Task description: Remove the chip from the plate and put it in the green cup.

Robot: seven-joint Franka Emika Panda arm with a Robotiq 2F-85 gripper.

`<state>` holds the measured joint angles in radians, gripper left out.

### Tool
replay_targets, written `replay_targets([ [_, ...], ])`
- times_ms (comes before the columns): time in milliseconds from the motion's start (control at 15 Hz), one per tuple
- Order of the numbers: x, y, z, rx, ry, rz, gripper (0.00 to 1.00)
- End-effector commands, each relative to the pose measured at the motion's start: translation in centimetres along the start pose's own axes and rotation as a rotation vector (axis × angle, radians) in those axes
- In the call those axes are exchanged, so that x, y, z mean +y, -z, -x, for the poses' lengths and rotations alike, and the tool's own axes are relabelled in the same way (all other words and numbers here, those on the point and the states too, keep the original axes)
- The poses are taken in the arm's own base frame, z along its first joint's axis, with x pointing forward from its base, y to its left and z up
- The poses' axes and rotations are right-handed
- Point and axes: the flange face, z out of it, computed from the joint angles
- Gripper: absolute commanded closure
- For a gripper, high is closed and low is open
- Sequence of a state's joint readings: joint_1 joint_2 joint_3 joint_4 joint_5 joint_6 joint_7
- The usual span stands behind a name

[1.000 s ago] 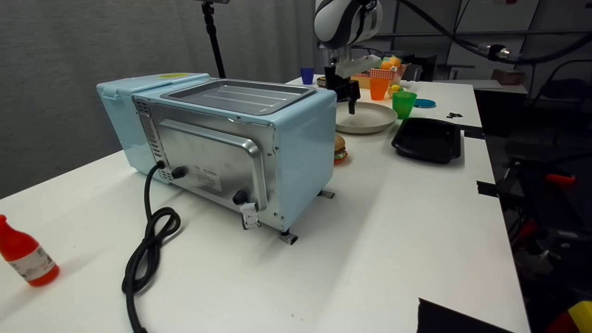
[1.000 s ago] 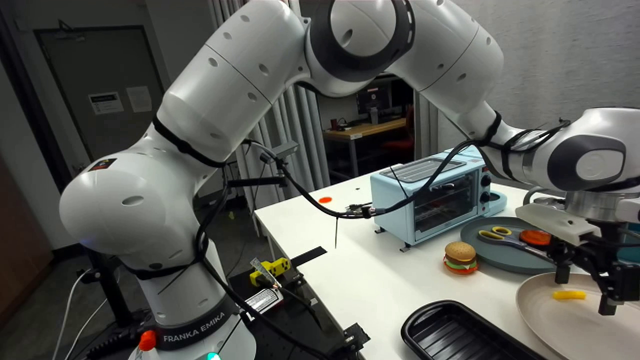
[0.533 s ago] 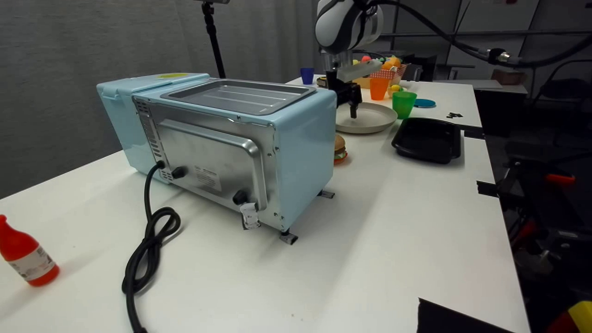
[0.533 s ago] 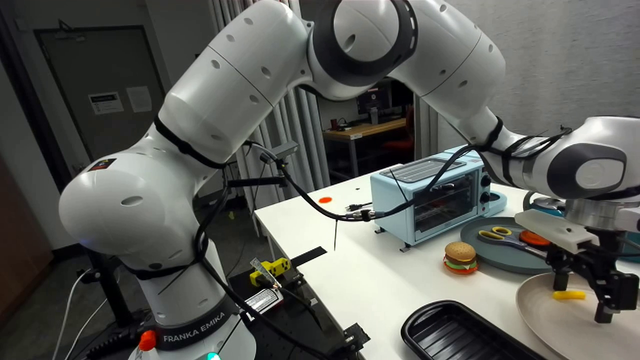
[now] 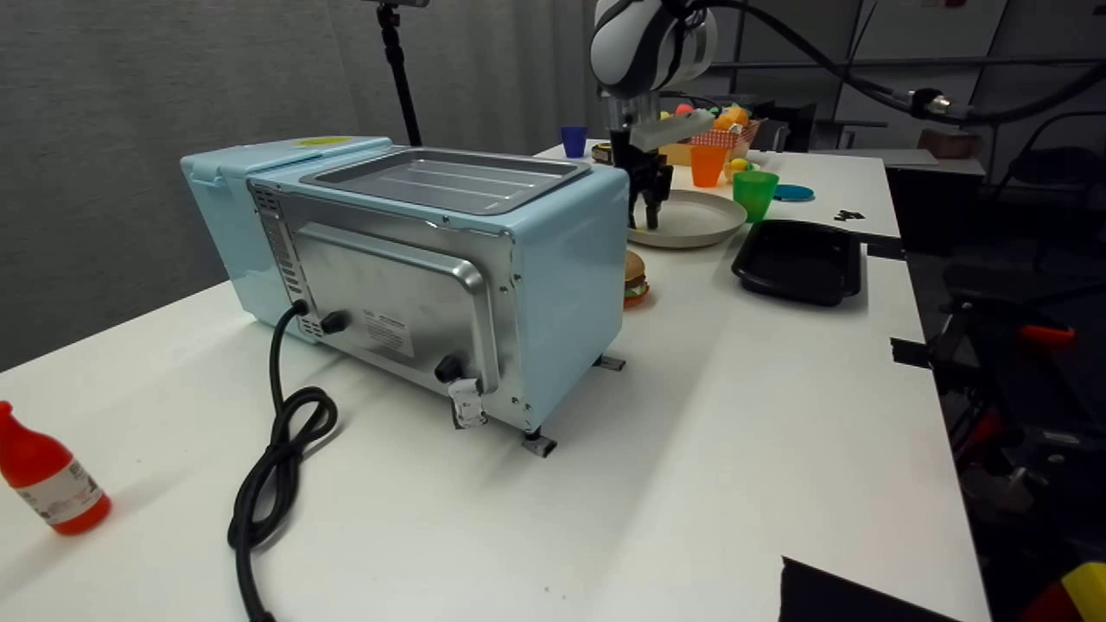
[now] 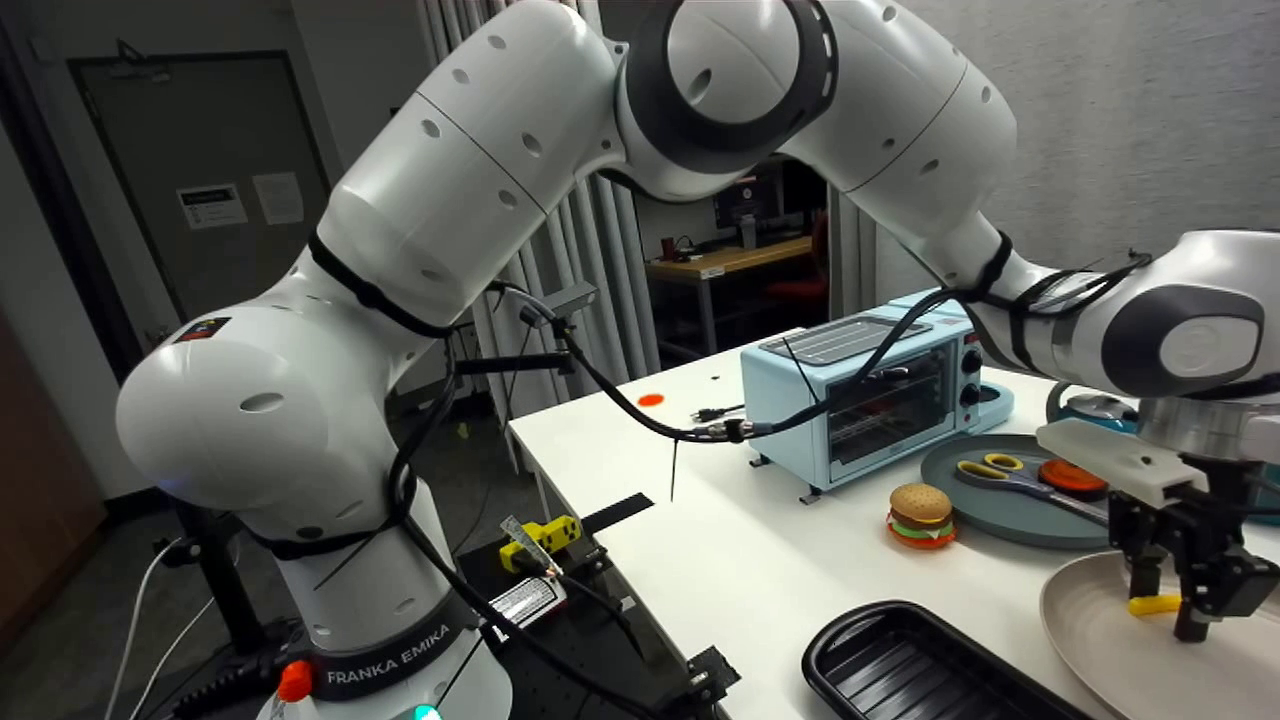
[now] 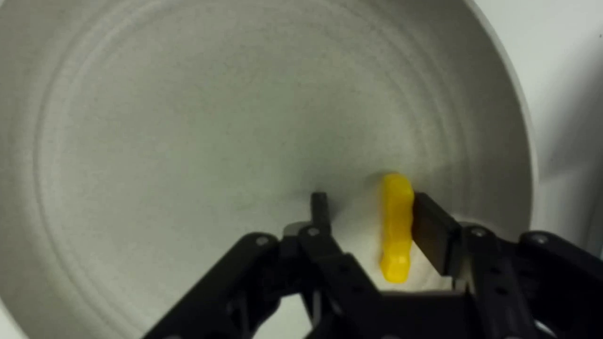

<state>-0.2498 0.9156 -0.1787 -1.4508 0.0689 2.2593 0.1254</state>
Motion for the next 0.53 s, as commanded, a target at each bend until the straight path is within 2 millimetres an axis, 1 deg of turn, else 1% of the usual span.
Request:
replay_targets([
  [0,0.3,-0.2,-0.7,0.018,-0.007,-0.020,0.82],
  [133,0.3,0.0,-0.8,0.022,-0.006,-0.020,0.97],
  [200,0.4,0.1,-0.8,0.023,-0.006,-0.020,1.00],
  [267,0.4,0.4,-0.7,0.024,-0.007,-0.018,1.00],
  [333,0.5,0.8,-0.5,0.029,-0.008,-0.010,0.96],
  [467,0.9,1.8,-0.1,0.029,-0.010,-0.002,0.96],
])
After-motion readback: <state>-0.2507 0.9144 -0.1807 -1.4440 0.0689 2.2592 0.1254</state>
